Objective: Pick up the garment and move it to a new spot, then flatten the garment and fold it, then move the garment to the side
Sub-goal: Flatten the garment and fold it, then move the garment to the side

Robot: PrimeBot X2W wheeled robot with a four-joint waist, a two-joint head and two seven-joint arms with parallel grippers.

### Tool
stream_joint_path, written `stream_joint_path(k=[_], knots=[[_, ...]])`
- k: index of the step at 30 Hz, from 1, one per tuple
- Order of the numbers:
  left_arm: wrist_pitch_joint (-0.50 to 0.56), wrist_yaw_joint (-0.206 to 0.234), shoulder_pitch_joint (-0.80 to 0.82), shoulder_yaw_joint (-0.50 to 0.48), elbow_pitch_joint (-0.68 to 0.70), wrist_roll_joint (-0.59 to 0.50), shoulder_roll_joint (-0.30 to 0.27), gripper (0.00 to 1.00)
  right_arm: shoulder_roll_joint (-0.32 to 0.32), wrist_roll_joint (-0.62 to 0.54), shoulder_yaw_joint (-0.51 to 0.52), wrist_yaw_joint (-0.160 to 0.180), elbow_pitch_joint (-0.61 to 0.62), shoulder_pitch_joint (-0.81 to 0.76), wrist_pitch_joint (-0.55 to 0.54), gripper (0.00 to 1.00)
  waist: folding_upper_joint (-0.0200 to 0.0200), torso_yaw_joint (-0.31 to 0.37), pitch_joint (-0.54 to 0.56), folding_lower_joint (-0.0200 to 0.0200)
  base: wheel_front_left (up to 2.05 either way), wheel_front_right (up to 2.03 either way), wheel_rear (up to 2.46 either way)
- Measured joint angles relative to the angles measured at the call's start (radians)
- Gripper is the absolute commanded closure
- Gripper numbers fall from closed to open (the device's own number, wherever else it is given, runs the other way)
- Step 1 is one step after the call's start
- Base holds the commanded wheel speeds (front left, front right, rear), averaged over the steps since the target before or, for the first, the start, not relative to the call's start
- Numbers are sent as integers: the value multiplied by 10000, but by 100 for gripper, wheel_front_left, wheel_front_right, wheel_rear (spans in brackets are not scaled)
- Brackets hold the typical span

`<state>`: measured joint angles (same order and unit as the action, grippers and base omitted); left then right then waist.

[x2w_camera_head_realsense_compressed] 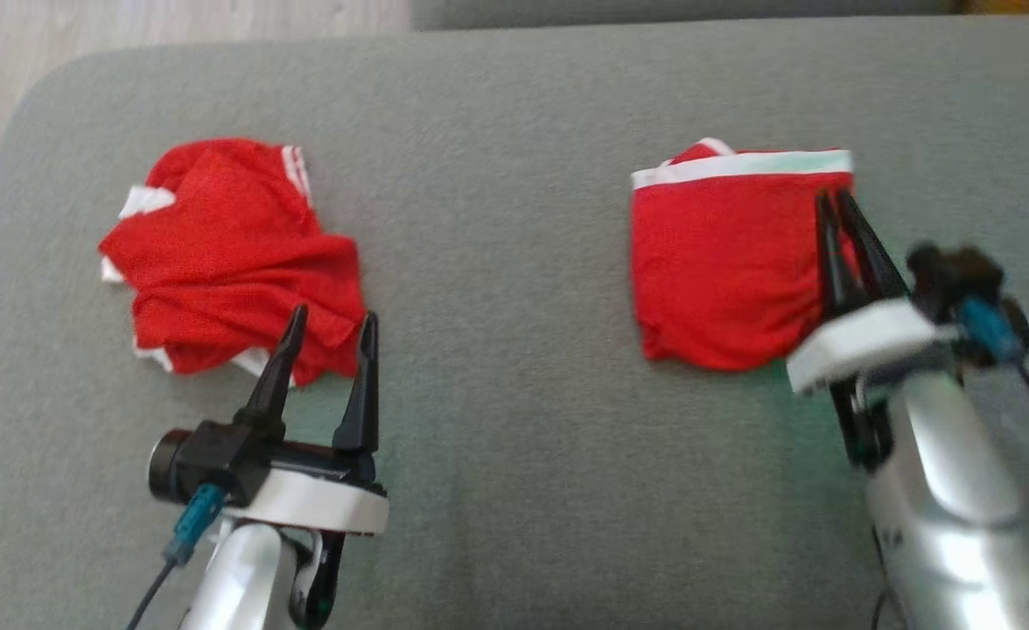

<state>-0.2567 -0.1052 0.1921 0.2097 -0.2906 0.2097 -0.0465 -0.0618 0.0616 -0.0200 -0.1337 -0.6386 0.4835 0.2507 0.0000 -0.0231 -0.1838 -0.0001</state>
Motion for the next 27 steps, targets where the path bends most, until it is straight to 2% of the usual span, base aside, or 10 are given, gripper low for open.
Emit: stream_joint_path(k=[5, 10, 18, 21, 27], knots=[[0, 2, -285, -165, 4, -313, -2, 0, 19, 169, -58, 0, 1662, -1589, 2, 0, 0, 517, 401, 0, 0, 0, 0], [0, -6, -602, -148, -92, -337, -2, 0, 81, 430, -19, 0, 2759, -2983, 2, 0, 0, 788, 782, -1, 0, 0, 0], [0, -6, -811, -102, -171, -336, -4, 0, 136, 456, 180, 0, 2907, -3803, 2, 0, 0, 854, 748, 1, 0, 0, 0], [0, -6, -730, -19, -132, -336, -4, 0, 140, 533, 316, 0, 2462, -3348, -31, 0, 0, 748, 564, 0, 0, 0, 0], [0, -8, -190, 192, 8, -336, -2, 0, 140, 435, 913, 0, 1001, -1425, -1064, 0, 0, 368, -30, 3, 0, 0, 0]])
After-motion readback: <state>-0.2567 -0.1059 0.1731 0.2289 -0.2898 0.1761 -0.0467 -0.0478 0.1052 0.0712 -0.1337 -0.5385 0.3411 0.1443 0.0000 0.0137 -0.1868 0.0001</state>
